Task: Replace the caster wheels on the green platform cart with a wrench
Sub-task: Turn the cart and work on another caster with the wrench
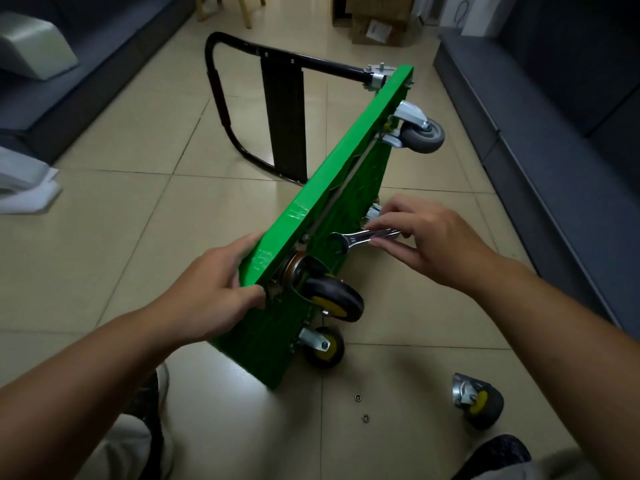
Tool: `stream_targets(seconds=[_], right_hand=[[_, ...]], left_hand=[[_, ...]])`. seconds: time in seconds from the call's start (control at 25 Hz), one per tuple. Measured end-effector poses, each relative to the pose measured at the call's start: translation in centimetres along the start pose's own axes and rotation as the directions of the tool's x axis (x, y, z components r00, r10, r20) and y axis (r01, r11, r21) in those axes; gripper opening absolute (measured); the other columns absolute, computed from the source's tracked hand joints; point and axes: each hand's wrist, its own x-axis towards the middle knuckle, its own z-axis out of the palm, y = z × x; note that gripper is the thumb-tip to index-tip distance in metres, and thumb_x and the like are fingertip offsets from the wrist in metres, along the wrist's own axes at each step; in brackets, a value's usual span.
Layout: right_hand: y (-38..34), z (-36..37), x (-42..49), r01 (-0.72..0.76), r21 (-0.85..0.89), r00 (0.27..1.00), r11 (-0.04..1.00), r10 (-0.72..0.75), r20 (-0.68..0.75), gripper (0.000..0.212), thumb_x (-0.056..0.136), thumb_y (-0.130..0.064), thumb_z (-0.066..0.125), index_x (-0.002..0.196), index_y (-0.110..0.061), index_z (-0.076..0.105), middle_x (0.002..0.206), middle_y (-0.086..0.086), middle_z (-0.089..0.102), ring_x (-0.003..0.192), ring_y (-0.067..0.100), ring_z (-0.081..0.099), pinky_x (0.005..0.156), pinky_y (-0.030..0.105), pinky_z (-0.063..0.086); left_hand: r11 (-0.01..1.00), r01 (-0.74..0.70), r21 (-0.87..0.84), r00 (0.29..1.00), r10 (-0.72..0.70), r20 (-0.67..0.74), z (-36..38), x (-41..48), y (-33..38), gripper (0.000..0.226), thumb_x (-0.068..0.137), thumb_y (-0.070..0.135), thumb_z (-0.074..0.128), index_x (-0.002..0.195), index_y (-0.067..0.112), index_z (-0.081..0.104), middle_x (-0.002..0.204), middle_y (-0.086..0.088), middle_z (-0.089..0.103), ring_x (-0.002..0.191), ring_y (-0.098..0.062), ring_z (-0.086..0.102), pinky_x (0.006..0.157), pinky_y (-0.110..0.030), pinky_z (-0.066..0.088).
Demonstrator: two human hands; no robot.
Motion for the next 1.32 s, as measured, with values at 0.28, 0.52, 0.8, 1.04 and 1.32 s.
stream_targets(seconds=[0.28,0.52,0.8,1.04,1.32], right_hand=[[0.0,-0.8,1.4,0.040,-0.051,0.999,0.998,-0.039,0.037,0.021,0.090,-0.035,0.069,0.102,-0.019,0.074,0.144,-0.005,0.050,0.095,0.010,0.058,0.078,0.029,0.050],[0.4,0.2,2.7,-0.003,-0.018,0.994,1.000,0.005,0.111,0.019,0.088,-0.041,0.067,0.094,-0.023,0.070,0.159,-0.012,0.035,0.126,0.019,0.056,0.093,0.044,0.056],[1.3,-1.8,5.4,-0.050,-0.109,0.998,0.993,0.052,0.023,0.068,0.073,-0.038,0.080,0.134,-0.029,0.051,0.141,-0.013,0.047,0.107,0.020,0.063,0.079,0.034,0.056],[2.2,-0.3,8.9,-0.040,-0.246,0.986,0.968,0.079,0.150,0.070,0.084,-0.046,0.074,0.146,-0.031,0.046,0.141,-0.014,0.048,0.115,0.019,0.059,0.085,0.036,0.050],[1.6,-0.3,10.2,-0.066,-0.323,0.993,0.944,0.094,0.072,0.050,0.083,-0.049,0.074,0.125,-0.026,0.060,0.120,-0.008,0.058,0.100,0.021,0.061,0.071,0.032,0.044]], left_hand=[[0.996,-0.084,0.018,0.989,0.082,0.125,-1.0,-1.2,-0.4,0.085,0.074,0.029,0.063,0.150,0.055,0.034,0.125,0.006,0.066,0.095,-0.024,0.071,0.074,-0.050,0.061],[0.942,-0.031,0.335,0.997,0.006,0.074,-2.1,-0.4,0.3,0.067,0.078,0.069,0.048,0.143,0.061,0.032,0.120,0.015,0.066,0.096,-0.006,0.065,0.079,-0.040,0.058],[0.867,0.001,0.499,0.971,0.119,-0.209,-0.1,0.4,0.7,0.066,0.086,0.081,0.020,0.128,0.043,0.054,0.081,0.011,0.067,0.069,-0.008,0.059,0.063,-0.036,0.051],[0.874,-0.075,0.481,0.965,0.186,-0.187,-2.0,1.6,-0.7,0.069,0.087,0.080,0.026,0.134,0.040,0.059,0.085,0.008,0.073,0.065,-0.006,0.061,0.059,-0.035,0.052],[0.877,-0.115,0.467,0.967,0.206,-0.148,-4.4,3.4,-1.7,0.070,0.085,0.082,0.033,0.131,0.038,0.063,0.092,0.009,0.076,0.069,-0.005,0.065,0.060,-0.038,0.056]])
